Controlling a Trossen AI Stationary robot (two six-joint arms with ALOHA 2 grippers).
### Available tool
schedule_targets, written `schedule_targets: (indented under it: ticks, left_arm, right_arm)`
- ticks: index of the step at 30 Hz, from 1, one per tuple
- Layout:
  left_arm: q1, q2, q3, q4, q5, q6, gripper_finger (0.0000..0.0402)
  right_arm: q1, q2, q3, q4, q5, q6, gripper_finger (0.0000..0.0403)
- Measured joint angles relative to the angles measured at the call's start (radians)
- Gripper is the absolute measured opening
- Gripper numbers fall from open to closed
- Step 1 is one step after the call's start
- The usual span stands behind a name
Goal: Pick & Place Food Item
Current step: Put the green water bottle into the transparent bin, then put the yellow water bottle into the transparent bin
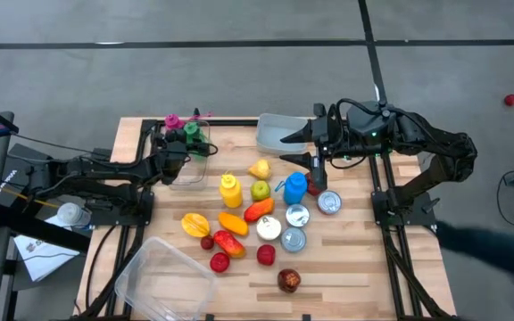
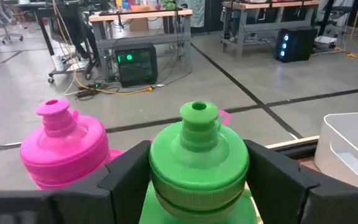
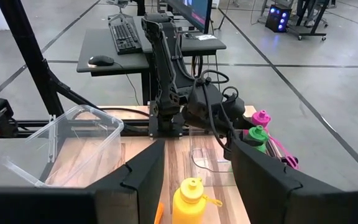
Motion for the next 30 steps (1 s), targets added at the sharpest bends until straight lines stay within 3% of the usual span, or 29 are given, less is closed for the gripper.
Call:
schedule_targets:
  ticks: [9,16,23,30]
  left_arm:
    - [0.000,0.000,0.000,0.002,0.000,-0.044,0.0260]
    - [-0.004,-0.029,0.000,0.007,0.031,-0.039,0.0304]
    - [-0.018,-0.142,0.000,0.002,0.185,0.052,0.0362]
    - [-0.119,-0.310,-0.001,0.005,0.198,0.112,0.0379]
  right_arm:
    - [0.000,0.000,0.000,0.000,0.000,0.011,0.0184]
    - [-0.001,0.000,0.000,0.000,0.000,0.003,0.0242]
    - [-0.001,0.000,0.000,0.001,0.000,0.000,0.0265]
    - [0.000,0.000,0.000,0.001,0.000,0.000,0.0265]
